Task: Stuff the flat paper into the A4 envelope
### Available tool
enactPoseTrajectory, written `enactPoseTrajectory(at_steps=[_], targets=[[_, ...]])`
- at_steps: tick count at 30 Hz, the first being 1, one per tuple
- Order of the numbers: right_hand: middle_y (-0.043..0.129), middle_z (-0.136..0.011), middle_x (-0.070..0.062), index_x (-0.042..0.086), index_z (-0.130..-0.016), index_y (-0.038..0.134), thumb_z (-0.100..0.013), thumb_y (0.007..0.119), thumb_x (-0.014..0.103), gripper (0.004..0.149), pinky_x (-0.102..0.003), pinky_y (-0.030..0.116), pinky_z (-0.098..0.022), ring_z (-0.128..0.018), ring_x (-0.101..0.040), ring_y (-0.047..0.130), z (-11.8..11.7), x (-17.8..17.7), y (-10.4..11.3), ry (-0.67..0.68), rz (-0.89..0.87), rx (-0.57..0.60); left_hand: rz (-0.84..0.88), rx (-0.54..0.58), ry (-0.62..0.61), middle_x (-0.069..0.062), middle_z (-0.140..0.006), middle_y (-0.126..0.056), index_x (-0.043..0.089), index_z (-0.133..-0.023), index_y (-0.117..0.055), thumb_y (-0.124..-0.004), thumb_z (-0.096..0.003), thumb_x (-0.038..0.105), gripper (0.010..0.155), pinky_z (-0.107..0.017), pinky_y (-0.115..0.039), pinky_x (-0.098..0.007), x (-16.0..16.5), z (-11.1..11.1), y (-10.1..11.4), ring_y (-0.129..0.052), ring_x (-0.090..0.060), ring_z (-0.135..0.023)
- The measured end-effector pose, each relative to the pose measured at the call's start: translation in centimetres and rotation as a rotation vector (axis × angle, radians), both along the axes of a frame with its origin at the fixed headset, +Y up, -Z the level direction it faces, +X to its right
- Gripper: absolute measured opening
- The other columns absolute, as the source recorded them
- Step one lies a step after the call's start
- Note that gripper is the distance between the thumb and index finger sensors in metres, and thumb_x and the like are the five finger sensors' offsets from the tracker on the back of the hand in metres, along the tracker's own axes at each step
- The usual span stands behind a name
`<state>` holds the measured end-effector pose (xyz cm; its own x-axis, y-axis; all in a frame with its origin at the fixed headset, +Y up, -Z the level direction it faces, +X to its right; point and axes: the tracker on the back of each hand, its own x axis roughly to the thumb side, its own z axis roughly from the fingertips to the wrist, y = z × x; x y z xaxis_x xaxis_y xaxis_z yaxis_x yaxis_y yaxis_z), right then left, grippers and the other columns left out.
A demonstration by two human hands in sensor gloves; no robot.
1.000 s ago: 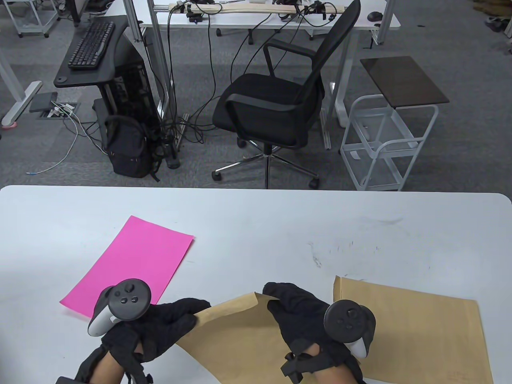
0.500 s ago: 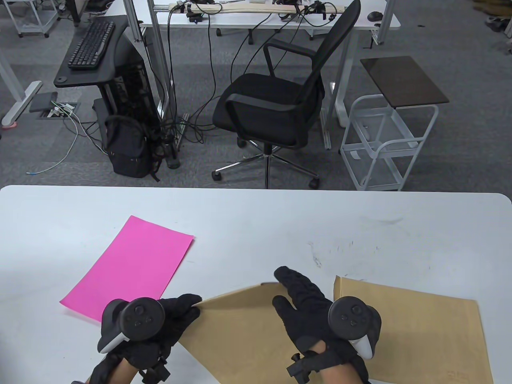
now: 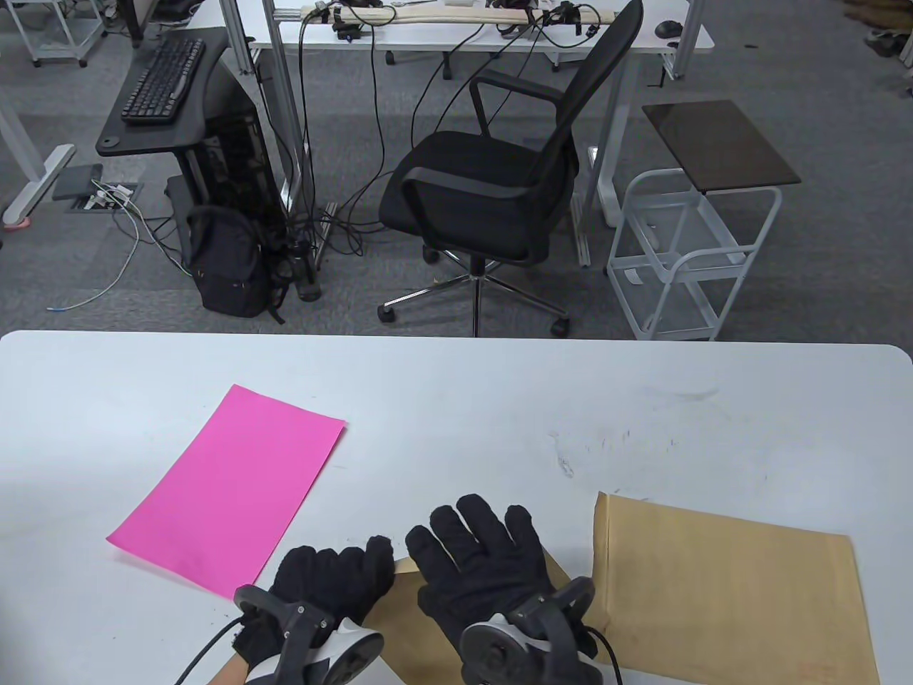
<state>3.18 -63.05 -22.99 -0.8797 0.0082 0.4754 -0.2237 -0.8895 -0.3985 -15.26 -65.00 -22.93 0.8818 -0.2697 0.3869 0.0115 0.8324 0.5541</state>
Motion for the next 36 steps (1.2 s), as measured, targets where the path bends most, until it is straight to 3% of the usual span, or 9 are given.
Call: enactPoseTrajectory(at_steps=[5, 11, 20, 27, 32, 36], targets=[[0.078, -0.092, 0.008, 0.036, -0.089, 0.082, -0.048, 0.082, 0.053, 0.045, -0.062, 0.066, -0.064, -0.085, -0.028, 0.085, -0.8, -0.1, -0.7, -0.028, -0.02, -0.011, -0.033, 0.016, -0.004, 0.014, -0.05, -0.106, 0.025, -0.081, -0.092, -0.076, -0.0431, 0.046, 0.046, -0.025, -0.095, -0.037, 0.3, 0.1, -0.1, -0.106, -0.01, -0.015], [0.08, -0.09, 0.008, 0.037, -0.09, 0.082, -0.048, 0.081, 0.054, 0.046, -0.061, 0.068, -0.063, -0.083, -0.027, 0.087, -1.6, 1.5, -0.5, -0.071, -0.059, -0.035, 0.0, -0.025, 0.002, 0.014, -0.05, -0.106, 0.025, -0.081, -0.091, -0.076, -0.0432, 0.046, 0.046, -0.026, -0.095, -0.038, -0.4, -0.5, -0.1, -0.105, -0.01, -0.015], [0.081, -0.09, 0.007, 0.036, -0.092, 0.081, -0.048, 0.081, 0.054, 0.048, -0.063, 0.066, -0.064, -0.083, -0.029, 0.087, -3.6, 7.7, -0.2, -0.191, -0.226, -0.148, 0.021, -0.068, 0.02, 0.014, -0.051, -0.106, 0.025, -0.081, -0.092, -0.076, -0.043, 0.047, 0.046, -0.027, -0.095, -0.038, -1.6, -1.5, -0.1, -0.105, -0.01, -0.016], [0.079, -0.092, 0.008, 0.036, -0.092, 0.08, -0.048, 0.081, 0.053, 0.047, -0.064, 0.066, -0.064, -0.085, -0.029, 0.085, -3.9, 9.1, -0.3, -0.107, -0.311, -0.218, 0.024, -0.08, 0.021, 0.014, -0.049, -0.105, 0.026, -0.08, -0.091, -0.075, -0.043, 0.047, 0.046, -0.029, -0.095, -0.039, -1.8, -1.5, 0.0, -0.106, -0.011, -0.017], [0.057, -0.106, 0.005, 0.036, -0.108, 0.053, -0.048, 0.08, 0.057, 0.069, -0.066, 0.06, -0.066, -0.097, -0.031, 0.071, -4.6, 11.0, -1.0, -0.093, -0.478, -0.307, 0.136, -0.126, 0.037, 0.015, -0.051, -0.105, 0.026, -0.081, -0.09, -0.074, -0.0432, 0.046, 0.046, -0.034, -0.095, -0.04, -3.9, -2.3, 0.8, -0.108, -0.012, -0.025], [0.045, -0.111, 0.002, 0.034, -0.112, 0.039, -0.047, 0.081, 0.063, 0.082, -0.069, 0.055, -0.067, -0.104, -0.038, 0.059, -5.9, 12.4, -2.9, -0.092, -0.502, -0.535, 0.359, -0.281, -0.001, 0.016, -0.06, -0.104, 0.029, -0.083, -0.089, -0.073, -0.0434, 0.046, 0.046, -0.049, -0.093, -0.045, -6.8, -3.6, 1.2, -0.111, -0.015, -0.046]])
